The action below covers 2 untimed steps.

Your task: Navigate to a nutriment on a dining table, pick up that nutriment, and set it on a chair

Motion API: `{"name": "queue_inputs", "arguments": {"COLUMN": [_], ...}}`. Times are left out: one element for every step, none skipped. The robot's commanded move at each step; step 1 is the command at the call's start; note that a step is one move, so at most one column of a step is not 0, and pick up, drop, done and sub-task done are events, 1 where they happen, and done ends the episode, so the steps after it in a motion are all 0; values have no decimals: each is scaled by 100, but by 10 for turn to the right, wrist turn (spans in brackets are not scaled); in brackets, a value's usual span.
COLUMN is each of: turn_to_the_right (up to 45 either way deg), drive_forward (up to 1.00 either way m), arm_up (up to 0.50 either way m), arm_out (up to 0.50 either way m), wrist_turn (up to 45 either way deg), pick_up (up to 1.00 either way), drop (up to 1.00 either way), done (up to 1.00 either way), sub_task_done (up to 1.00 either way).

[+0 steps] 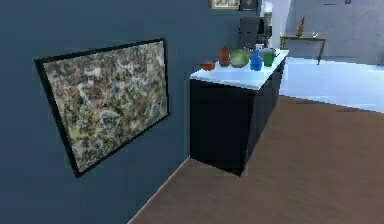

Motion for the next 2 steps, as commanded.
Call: {"name": "queue_inputs", "arguments": {"turn_to_the_right": [450,300], "drive_forward": [0,0], "arm_up": [0,0], "arm_out": [0,0], "wrist_turn": [0,0], "pick_up": [0,0], "drop": [0,0], "done": [0,0], "sub_task_done": [0,0]}}
